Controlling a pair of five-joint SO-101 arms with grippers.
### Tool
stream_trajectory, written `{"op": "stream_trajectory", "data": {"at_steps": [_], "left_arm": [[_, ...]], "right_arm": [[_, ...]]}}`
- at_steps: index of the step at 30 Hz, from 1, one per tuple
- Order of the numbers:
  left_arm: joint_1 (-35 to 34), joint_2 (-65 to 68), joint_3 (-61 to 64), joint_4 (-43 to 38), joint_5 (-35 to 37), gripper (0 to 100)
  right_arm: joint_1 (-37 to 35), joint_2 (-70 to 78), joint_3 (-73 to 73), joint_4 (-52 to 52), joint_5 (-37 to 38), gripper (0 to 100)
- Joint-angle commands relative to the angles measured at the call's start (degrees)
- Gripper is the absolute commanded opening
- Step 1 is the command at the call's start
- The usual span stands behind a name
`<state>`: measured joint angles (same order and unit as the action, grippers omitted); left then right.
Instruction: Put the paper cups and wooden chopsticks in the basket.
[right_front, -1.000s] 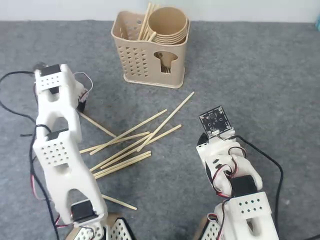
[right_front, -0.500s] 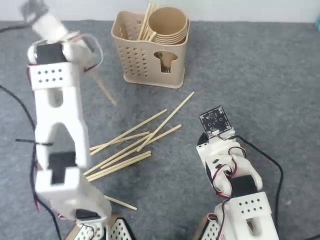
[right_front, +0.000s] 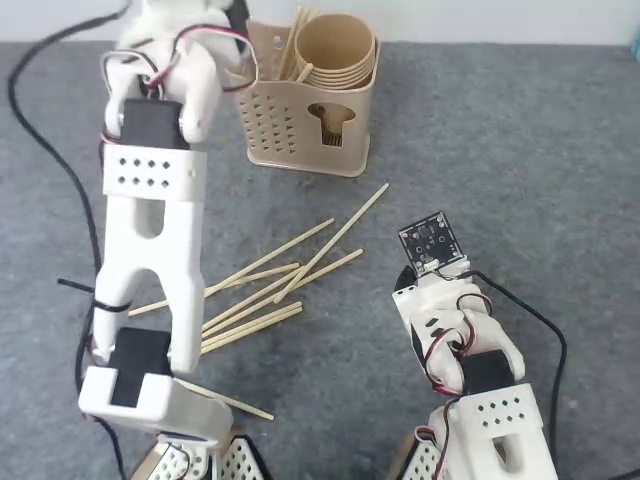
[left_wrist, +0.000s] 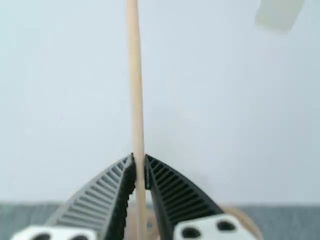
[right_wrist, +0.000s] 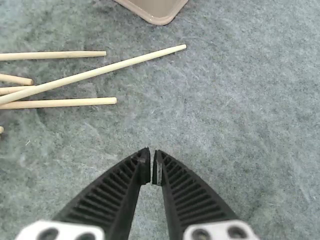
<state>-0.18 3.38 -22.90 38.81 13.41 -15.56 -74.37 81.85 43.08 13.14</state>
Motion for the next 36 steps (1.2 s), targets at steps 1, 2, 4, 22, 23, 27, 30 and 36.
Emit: {"op": "stream_trajectory", "data": {"at_steps": [1, 2, 4, 22, 23, 27, 30, 36], "left_arm": [[1.7, -2.8, 0.3, -6.4, -1.1, 1], [2.2, -1.8, 0.9, -8.0, -1.1, 1], [2.5, 1.2, 1.2, -12.1, -1.1, 1], [0.1, 12.2, 1.0, -8.3, -12.0, 27], [-0.3, 12.0, 1.0, -7.5, -12.0, 30], [-2.3, 8.4, 1.0, -1.3, -12.3, 32], [-4.0, 2.5, 1.0, 6.8, -12.1, 32], [-9.2, -13.5, 1.4, 30.9, -12.0, 32]], "right_arm": [[0.3, -0.9, -0.4, -1.3, 1.4, 3.4], [0.3, -0.9, -0.4, -1.2, 1.4, 3.4], [0.3, -0.9, -0.4, -1.2, 1.4, 3.4], [0.3, -0.9, -0.4, -1.4, 1.5, 3.4], [0.3, -0.9, -0.4, -1.4, 1.5, 3.4], [0.3, -0.9, -0.4, -1.4, 1.5, 3.4], [0.3, -0.9, -0.4, -1.4, 1.5, 3.4], [-0.2, -0.7, -1.8, -0.4, 1.5, 3.5]]}}
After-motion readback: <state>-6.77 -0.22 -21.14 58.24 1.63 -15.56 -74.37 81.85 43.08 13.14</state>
